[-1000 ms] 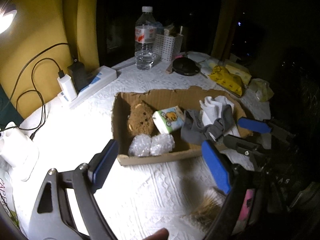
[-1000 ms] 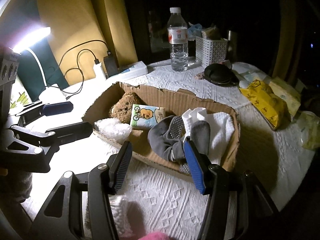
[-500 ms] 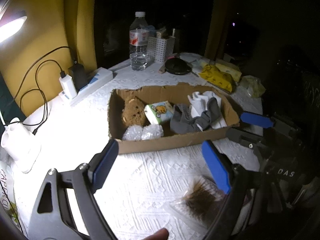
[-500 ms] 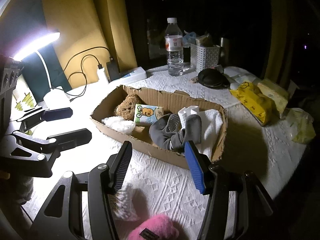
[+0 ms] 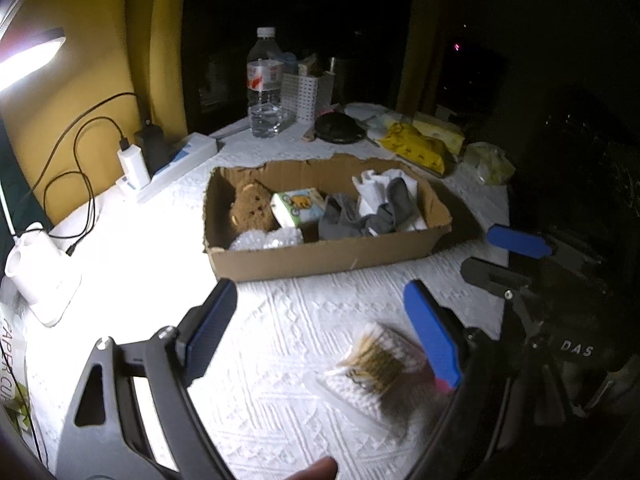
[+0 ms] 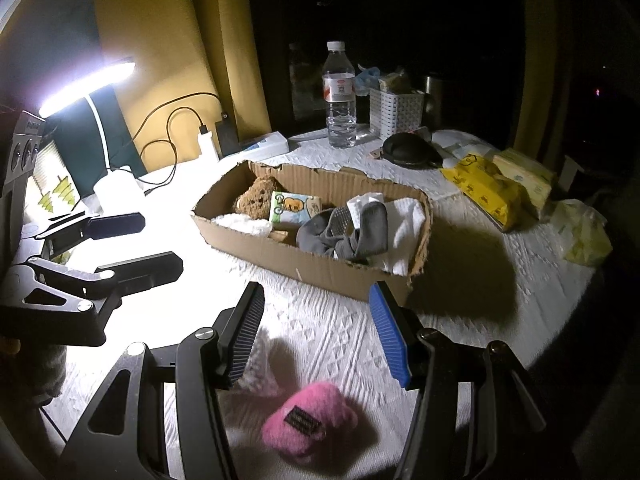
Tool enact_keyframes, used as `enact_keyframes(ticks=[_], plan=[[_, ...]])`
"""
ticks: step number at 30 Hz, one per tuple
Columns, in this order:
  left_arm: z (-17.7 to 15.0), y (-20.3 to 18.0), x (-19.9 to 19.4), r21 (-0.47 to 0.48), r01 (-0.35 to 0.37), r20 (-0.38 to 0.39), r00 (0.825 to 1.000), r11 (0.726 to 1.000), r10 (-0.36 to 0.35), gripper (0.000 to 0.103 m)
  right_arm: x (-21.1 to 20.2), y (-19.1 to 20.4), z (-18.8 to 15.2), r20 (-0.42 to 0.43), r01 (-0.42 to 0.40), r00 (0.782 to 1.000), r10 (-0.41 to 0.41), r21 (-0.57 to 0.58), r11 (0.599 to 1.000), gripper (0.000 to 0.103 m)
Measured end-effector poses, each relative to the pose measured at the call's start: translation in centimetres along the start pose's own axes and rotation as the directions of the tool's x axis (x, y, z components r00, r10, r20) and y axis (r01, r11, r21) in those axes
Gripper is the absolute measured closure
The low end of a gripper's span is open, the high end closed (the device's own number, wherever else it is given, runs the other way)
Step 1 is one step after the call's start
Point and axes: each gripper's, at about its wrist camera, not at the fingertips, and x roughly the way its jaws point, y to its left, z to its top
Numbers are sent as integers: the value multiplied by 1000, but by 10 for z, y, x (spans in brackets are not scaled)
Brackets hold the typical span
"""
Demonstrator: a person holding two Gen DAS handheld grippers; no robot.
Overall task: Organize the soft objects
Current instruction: 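Move the right tool to the pink fluffy toy while the left tool approaches the cotton swab bag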
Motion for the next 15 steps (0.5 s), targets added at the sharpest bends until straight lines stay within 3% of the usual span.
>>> enact_keyframes(ticks=[15], plan=[[-40,-25,0,32,16,-59,998,999,-14,16,-12,-1,-44,-31,1,1000,0,40,999,36]])
